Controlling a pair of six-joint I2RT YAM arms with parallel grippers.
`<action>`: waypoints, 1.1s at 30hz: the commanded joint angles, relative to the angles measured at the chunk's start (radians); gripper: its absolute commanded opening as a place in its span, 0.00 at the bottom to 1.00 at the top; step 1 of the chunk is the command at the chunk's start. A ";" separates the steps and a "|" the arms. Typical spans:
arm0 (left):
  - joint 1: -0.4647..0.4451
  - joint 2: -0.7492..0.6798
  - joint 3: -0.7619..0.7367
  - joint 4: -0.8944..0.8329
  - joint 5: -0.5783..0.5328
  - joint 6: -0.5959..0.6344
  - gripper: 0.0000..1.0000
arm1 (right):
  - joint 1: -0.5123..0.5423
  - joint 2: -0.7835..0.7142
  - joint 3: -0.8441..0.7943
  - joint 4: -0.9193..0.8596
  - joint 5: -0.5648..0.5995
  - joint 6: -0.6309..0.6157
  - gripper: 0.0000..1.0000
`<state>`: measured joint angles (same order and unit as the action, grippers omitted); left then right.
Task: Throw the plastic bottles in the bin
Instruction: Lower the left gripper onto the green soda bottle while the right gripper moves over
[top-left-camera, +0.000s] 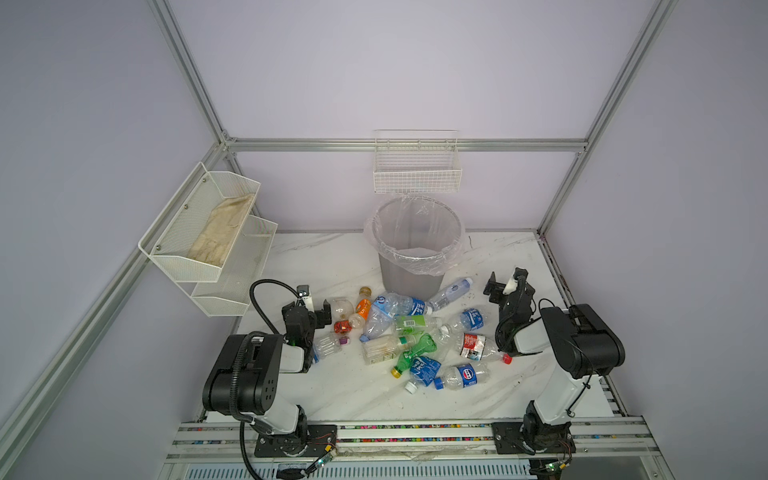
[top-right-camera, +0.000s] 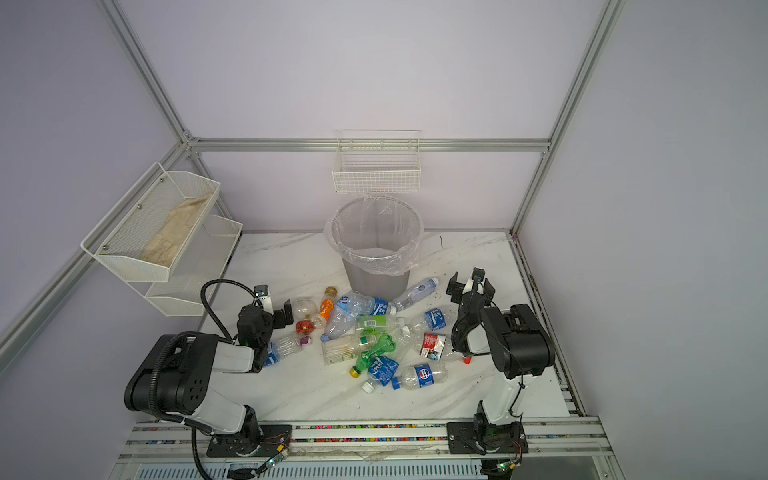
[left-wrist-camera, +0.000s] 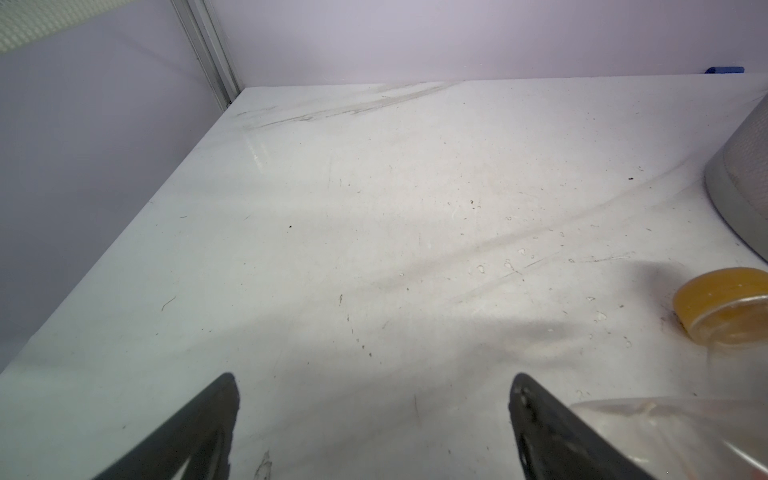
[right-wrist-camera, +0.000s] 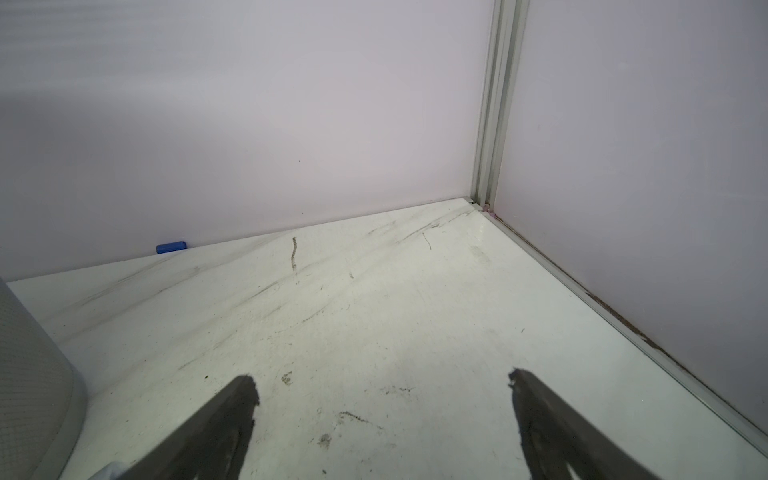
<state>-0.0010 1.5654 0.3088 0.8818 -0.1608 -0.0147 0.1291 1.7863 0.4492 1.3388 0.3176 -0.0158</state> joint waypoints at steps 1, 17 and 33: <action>0.006 -0.001 0.083 0.029 -0.016 -0.005 1.00 | -0.004 -0.006 0.000 0.045 0.023 -0.012 0.97; 0.026 -0.246 0.719 -1.265 -0.061 -0.360 1.00 | 0.000 -0.803 0.156 -1.085 -0.136 0.528 0.98; -0.342 -0.666 0.531 -1.465 0.049 -0.453 1.00 | 0.180 -0.856 0.230 -1.522 -0.526 0.502 0.88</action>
<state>-0.2882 0.9222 0.8886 -0.5137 -0.1055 -0.4324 0.2737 0.9653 0.7048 -0.0765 -0.1493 0.4538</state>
